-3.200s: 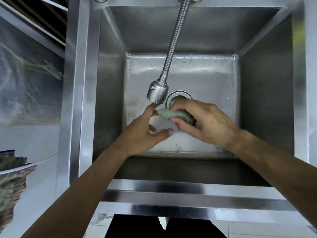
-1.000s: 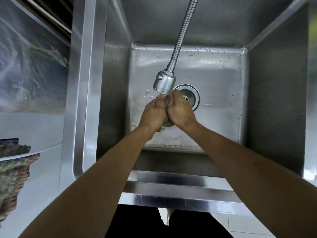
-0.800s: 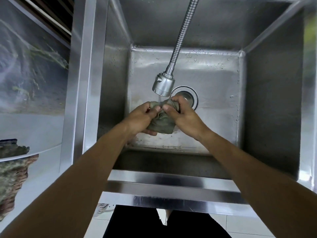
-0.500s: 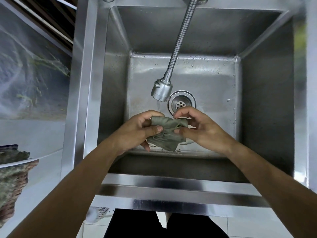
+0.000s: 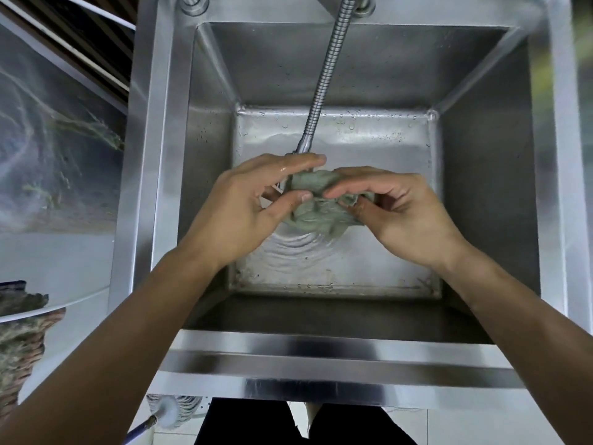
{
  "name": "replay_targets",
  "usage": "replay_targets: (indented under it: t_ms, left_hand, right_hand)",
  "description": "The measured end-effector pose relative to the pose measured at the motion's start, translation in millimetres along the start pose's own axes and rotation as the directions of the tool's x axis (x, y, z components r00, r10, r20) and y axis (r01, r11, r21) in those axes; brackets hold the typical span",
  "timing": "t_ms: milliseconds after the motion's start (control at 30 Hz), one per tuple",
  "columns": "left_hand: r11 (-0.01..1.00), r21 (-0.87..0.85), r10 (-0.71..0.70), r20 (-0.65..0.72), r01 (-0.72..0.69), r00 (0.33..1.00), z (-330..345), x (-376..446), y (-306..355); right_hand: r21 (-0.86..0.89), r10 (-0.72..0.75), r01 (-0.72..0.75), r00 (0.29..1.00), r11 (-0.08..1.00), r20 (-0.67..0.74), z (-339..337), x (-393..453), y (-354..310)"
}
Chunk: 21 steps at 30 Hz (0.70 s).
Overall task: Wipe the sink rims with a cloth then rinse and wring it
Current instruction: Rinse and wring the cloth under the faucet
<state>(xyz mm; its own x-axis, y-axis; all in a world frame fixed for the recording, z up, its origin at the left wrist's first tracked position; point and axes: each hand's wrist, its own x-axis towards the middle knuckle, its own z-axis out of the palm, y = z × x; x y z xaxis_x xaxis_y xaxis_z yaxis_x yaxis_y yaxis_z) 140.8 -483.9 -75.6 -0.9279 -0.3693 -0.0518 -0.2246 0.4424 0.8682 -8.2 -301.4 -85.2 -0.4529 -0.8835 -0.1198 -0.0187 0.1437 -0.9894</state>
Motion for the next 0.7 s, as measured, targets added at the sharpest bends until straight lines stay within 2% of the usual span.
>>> replay_targets:
  t_ms: [100, 167, 267, 333, 433, 533, 700]
  left_hand:
    - [0.997, -0.052, -0.053, -0.028, 0.051, 0.998, -10.3, 16.8, 4.6]
    - [0.99, -0.113, -0.099, -0.135, 0.084, 0.986, -19.0, 32.1, 8.8]
    - [0.971, -0.181, -0.206, -0.302, 0.156, 0.931, -23.6, 67.5, 7.0]
    - [0.935, -0.228, -0.331, -0.284, 0.272, 0.9, -20.2, 95.5, -0.5]
    - [0.846, -0.336, -0.485, -0.162, 0.415, 0.859, -12.3, 132.0, -8.9]
    - [0.823, -0.371, -0.499, -0.11, 0.43, 0.86, -5.2, 156.7, -6.7]
    - [0.801, -0.451, -0.496, -0.133, 0.394, 0.858, -0.9, 178.2, 2.2]
  right_hand:
    - [-0.049, -0.02, 0.02, 1.0, 0.999, 0.004, -10.5, 10.6, -5.0]
    - [-0.107, -0.019, 0.02, 1.0, 0.994, 0.015, -17.3, 16.5, -7.4]
    - [-0.169, -0.043, 0.048, 0.998, 0.984, 0.035, -22.5, 24.4, -11.5]
    - [-0.19, -0.065, 0.071, 0.997, 0.979, 0.041, -23.1, 29.2, -12.5]
    - [-0.217, -0.072, 0.081, 0.996, 0.973, 0.049, -21.9, 35.6, -10.9]
    - [-0.228, -0.075, 0.087, 0.995, 0.97, 0.058, -22.3, 39.1, -9.8]
    - [-0.226, -0.088, 0.103, 0.993, 0.969, 0.076, -23.6, 41.2, -14.5]
